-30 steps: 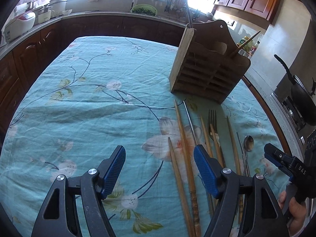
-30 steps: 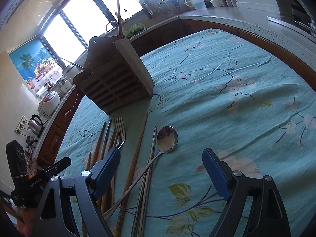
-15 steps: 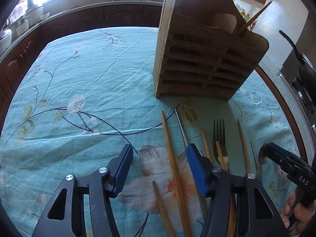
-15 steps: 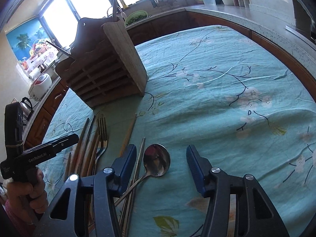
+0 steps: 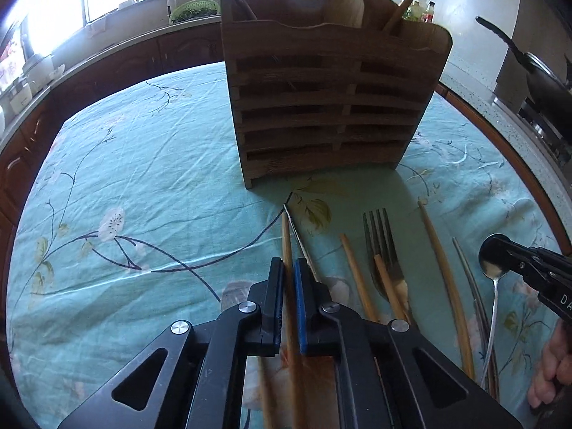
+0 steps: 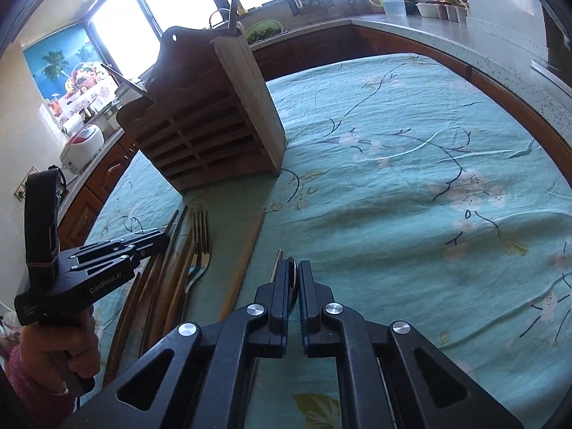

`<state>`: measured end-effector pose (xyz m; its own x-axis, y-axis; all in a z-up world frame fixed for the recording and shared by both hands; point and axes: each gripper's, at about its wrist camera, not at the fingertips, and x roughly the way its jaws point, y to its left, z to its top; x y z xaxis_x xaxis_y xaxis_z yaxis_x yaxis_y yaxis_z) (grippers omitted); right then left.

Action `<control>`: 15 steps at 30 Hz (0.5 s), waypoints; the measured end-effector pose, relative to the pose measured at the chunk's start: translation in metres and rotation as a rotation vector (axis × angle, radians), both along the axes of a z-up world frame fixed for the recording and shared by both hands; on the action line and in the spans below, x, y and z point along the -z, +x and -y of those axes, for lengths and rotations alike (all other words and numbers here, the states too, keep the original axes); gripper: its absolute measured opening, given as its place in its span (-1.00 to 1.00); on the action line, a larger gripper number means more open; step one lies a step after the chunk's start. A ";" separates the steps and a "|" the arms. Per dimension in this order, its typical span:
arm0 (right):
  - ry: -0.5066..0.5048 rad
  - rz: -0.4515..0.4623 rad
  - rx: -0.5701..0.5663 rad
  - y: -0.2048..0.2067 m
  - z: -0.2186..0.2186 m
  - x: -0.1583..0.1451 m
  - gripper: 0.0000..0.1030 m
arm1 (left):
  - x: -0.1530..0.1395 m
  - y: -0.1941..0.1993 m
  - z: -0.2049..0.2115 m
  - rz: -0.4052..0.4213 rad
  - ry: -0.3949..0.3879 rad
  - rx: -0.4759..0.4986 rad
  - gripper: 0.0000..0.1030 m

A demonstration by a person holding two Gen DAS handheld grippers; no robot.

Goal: Organize utensils

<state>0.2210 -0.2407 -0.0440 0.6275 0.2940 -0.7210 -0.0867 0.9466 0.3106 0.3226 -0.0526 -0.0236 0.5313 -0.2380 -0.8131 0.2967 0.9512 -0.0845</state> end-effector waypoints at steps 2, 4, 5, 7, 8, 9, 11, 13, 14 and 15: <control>0.011 0.026 0.003 -0.006 0.001 -0.011 -0.92 | -0.009 -0.007 -0.010 0.012 -0.049 -0.012 -0.93; 0.011 0.056 0.008 -0.013 0.002 -0.023 -0.92 | -0.022 -0.016 -0.022 0.022 -0.114 -0.022 -0.93; 0.012 0.072 0.009 -0.016 0.002 -0.030 -0.92 | -0.030 -0.024 -0.027 0.029 -0.142 -0.026 -0.93; 0.002 0.107 0.011 -0.023 0.000 -0.043 -0.92 | -0.044 -0.034 -0.038 0.047 -0.187 -0.028 -0.93; -0.004 0.123 0.010 -0.025 0.000 -0.050 -0.92 | -0.052 -0.040 -0.043 0.059 -0.209 -0.028 -0.93; -0.009 0.138 0.006 -0.028 -0.001 -0.056 -0.92 | -0.059 -0.045 -0.047 0.070 -0.228 -0.029 -0.93; -0.027 0.168 0.001 -0.032 -0.005 -0.068 -0.92 | -0.072 -0.056 -0.058 0.095 -0.264 -0.025 -0.93; -0.059 0.203 -0.004 -0.037 -0.009 -0.080 -0.92 | -0.084 -0.067 -0.066 0.120 -0.297 -0.025 -0.93; -0.075 0.221 -0.007 -0.040 -0.012 -0.086 -0.92 | -0.090 -0.073 -0.070 0.131 -0.309 -0.025 -0.93; -0.085 0.236 -0.011 -0.041 -0.013 -0.091 -0.92 | -0.095 -0.077 -0.073 0.143 -0.322 -0.025 -0.93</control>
